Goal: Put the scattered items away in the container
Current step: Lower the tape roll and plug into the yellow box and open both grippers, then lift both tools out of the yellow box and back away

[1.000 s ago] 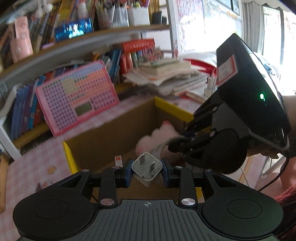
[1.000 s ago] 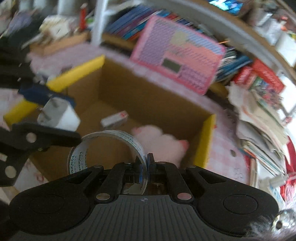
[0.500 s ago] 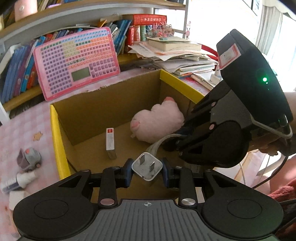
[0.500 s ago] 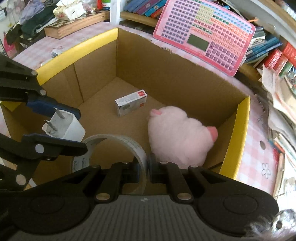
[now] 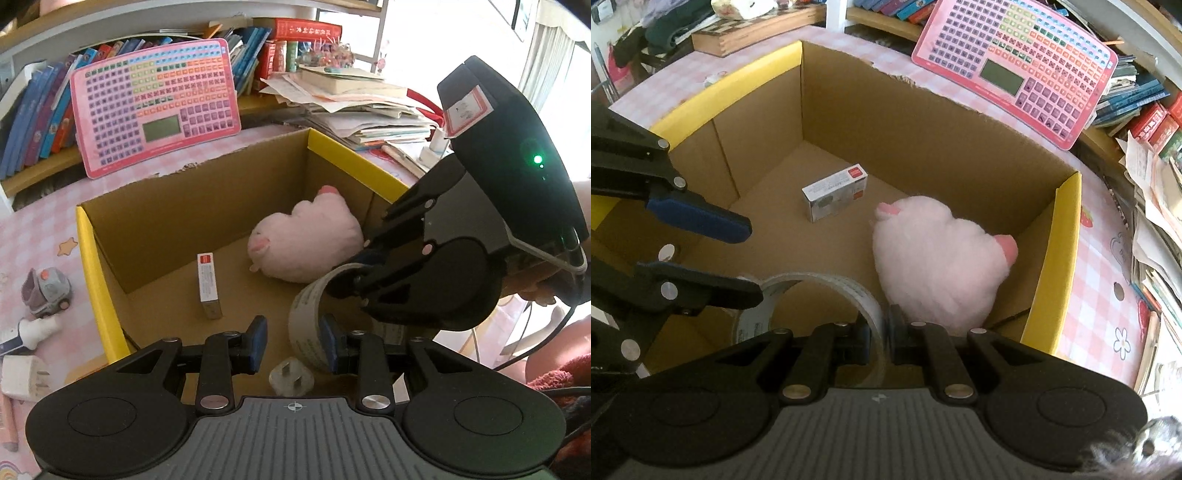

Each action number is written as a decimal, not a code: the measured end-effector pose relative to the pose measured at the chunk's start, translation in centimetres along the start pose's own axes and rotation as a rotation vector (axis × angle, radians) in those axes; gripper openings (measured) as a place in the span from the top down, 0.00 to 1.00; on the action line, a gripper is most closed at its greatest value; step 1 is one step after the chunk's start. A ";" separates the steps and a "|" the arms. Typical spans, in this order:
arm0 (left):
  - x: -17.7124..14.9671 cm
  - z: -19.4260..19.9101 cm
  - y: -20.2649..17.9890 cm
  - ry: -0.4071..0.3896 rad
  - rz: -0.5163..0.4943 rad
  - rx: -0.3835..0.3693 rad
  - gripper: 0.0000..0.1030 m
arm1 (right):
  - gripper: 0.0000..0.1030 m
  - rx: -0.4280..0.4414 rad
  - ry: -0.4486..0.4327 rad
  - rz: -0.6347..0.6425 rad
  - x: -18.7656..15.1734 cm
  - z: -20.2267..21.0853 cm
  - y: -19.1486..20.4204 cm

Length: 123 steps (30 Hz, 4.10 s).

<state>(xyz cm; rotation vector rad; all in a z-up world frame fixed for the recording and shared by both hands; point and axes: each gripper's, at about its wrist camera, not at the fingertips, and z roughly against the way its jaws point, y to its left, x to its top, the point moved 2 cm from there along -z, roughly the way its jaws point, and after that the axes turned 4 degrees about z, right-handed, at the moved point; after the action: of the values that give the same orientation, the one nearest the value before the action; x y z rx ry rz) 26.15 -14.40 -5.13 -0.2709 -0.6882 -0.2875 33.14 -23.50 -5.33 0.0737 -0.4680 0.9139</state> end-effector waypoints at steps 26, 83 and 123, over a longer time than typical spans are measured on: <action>-0.6 0.6 0.8 0.023 -0.033 -0.018 0.66 | 0.75 -0.001 0.001 -0.116 -1.3 0.7 1.1; -9.5 16.2 1.8 -0.223 -0.104 -0.025 0.20 | 0.19 -0.450 -0.384 -0.603 -10.7 14.4 14.1; -19.2 21.3 7.8 -0.128 -0.020 0.029 0.20 | 0.16 -0.343 -0.238 -0.474 -8.9 10.3 29.7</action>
<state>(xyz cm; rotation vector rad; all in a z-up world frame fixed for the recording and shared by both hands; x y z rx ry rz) 2.32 3.30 -3.08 -0.2567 -0.8211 -0.2812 1.76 -14.44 -3.78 -0.0202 -0.7844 0.3520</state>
